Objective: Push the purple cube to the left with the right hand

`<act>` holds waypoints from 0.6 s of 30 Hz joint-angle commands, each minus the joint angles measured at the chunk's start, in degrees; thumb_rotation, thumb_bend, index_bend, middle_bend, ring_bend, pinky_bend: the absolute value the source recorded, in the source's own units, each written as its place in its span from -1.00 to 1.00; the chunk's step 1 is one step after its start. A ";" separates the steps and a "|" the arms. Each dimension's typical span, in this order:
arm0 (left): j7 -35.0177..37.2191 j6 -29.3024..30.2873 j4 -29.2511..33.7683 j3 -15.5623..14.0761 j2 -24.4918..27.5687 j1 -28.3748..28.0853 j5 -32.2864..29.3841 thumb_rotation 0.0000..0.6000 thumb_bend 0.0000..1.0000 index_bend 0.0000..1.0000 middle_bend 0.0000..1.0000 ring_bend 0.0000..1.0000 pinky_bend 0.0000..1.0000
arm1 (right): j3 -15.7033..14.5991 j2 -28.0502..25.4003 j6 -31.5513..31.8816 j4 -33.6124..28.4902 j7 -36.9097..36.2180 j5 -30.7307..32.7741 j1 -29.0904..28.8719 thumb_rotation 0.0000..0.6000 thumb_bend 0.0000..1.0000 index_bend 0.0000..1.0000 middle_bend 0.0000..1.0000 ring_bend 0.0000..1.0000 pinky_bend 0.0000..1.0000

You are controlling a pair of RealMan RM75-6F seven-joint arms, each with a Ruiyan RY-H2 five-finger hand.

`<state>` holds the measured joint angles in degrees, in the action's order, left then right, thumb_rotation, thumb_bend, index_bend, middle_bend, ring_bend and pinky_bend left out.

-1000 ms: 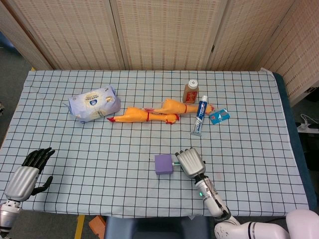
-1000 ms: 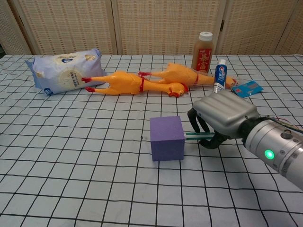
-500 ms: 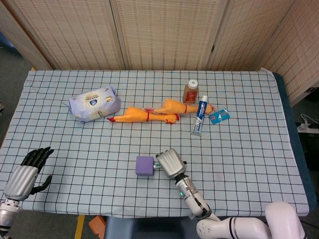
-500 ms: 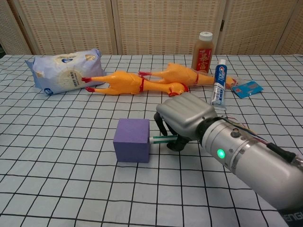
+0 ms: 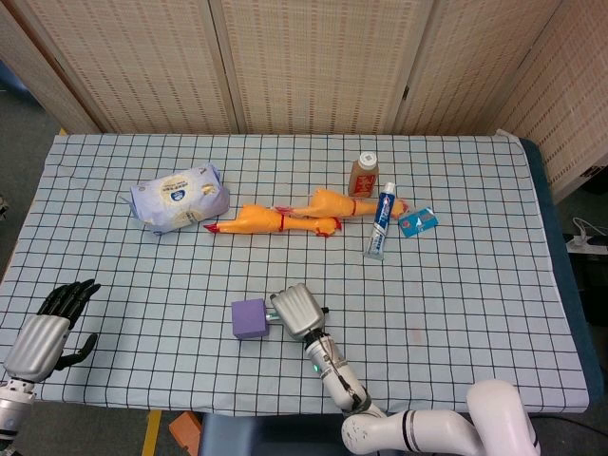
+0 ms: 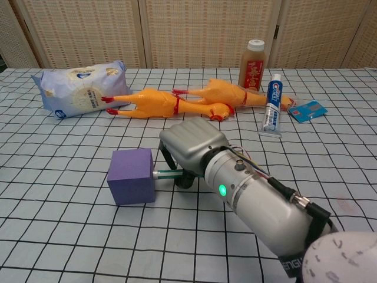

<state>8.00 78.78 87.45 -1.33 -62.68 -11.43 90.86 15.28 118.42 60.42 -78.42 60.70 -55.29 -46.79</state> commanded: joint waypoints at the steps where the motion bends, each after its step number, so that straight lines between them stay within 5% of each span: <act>1: 0.10 -0.22 -0.04 -0.09 0.03 -0.12 0.09 1.00 -0.13 -1.00 -1.00 -1.00 -0.85 | 0.95 1.34 -0.33 1.13 -0.44 0.75 -1.35 1.00 -0.40 1.00 0.58 0.19 0.28; 18: 1.01 -1.06 -0.34 0.22 0.20 -0.41 -0.95 1.00 -0.13 -1.00 -1.00 -1.00 -0.85 | 6.39 9.26 -3.61 10.30 -1.26 4.21 -10.83 1.00 -0.40 1.00 0.58 0.19 0.28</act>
<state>8.97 77.75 87.12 -1.13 -62.50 -11.82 89.94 20.99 126.89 57.25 -68.98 59.60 -51.46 -56.78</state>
